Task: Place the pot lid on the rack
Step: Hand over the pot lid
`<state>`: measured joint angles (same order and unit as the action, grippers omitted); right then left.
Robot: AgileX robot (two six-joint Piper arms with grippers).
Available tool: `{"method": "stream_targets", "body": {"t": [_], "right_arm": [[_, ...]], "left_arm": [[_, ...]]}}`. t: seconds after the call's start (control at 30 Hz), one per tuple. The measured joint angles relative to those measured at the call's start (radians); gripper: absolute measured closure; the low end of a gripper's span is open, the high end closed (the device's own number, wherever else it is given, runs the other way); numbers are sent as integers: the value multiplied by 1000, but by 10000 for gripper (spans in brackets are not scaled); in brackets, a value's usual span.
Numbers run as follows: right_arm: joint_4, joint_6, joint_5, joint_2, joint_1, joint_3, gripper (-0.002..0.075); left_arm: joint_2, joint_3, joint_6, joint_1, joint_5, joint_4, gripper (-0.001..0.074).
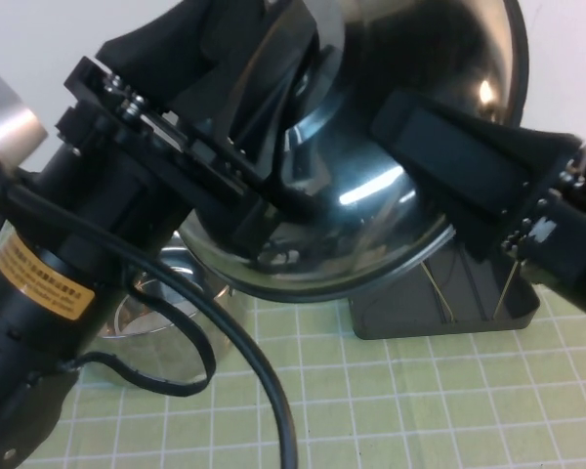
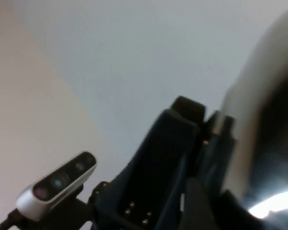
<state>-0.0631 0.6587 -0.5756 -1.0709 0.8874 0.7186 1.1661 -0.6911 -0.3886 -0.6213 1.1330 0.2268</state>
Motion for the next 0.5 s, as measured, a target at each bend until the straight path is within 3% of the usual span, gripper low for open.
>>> {"method": "stream_targets", "body": {"t": [0.17, 0.33, 0.4, 0.5], "right_arm": [[-42, 14, -140, -30, 2, 2, 517], [-87, 11, -212, -35, 7, 2, 556], [-95, 3, -223, -35, 7, 2, 610], [-95, -9, -217, -37, 7, 2, 605]], "left_arm": [[2, 0, -12, 0, 2, 53, 416], [0, 0, -26, 0, 18, 89, 397], [0, 0, -19, 0, 10, 99, 307], [0, 0, -16, 0, 14, 113, 129]]}}
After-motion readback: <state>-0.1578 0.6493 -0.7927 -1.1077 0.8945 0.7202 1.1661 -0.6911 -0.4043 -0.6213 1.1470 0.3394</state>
